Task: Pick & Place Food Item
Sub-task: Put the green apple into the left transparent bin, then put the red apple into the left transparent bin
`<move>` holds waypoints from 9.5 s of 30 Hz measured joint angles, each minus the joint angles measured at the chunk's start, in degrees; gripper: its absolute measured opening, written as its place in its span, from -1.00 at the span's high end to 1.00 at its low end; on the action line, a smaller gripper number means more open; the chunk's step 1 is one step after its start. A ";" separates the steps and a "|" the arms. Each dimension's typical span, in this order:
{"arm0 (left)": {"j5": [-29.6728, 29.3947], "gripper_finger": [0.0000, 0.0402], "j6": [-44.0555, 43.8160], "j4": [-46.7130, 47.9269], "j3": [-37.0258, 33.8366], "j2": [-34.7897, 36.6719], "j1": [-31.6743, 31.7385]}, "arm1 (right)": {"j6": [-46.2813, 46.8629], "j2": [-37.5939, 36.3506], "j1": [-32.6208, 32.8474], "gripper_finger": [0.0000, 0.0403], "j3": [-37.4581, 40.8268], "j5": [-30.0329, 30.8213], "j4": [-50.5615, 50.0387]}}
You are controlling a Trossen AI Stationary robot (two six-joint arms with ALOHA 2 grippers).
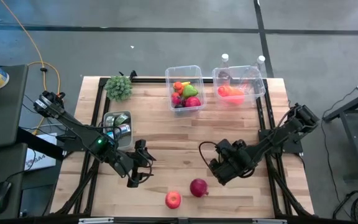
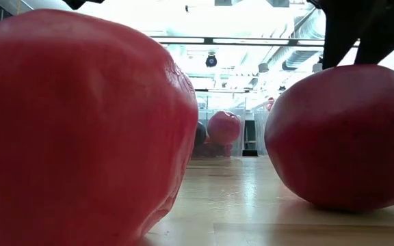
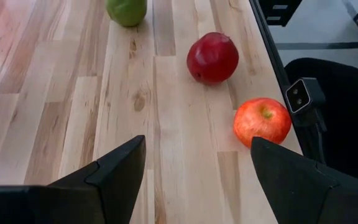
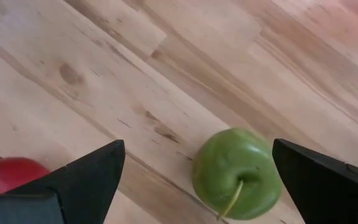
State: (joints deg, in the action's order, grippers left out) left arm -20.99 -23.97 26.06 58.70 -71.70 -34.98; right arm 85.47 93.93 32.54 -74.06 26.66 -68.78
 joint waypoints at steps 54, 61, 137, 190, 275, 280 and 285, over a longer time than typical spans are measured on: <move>-0.02 -0.40 0.00 0.00 0.00 0.00 0.00 | 13.48 0.07 2.82 -0.99 2.43 -1.62 -4.53; -0.02 -0.40 0.00 0.01 0.00 0.00 0.00 | 13.36 0.07 2.33 -0.99 4.85 -2.98 -3.29; 0.02 -0.40 0.04 -4.42 -0.02 0.00 1.33 | -39.19 0.35 -2.98 -0.66 20.44 28.75 69.23; 10.27 -0.40 5.76 -4.03 -0.02 0.00 -1.36 | -86.33 -8.21 -21.79 -0.95 20.34 14.35 84.02; -0.42 -0.40 3.94 -25.79 13.03 -27.23 -14.53 | -77.06 -10.03 10.43 -0.96 20.35 1.48 74.19; -0.89 -0.43 5.68 -24.94 13.03 -27.23 -14.22 | -77.96 -10.03 8.11 -0.96 20.35 1.85 74.14; -0.86 -0.64 6.10 -24.47 13.03 -27.23 -14.27 | -77.74 -10.03 6.71 -0.95 20.36 1.73 73.74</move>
State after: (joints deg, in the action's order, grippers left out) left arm -21.86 -17.87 1.60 71.72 -98.94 -49.25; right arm 7.73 83.90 39.25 -53.70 28.40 4.96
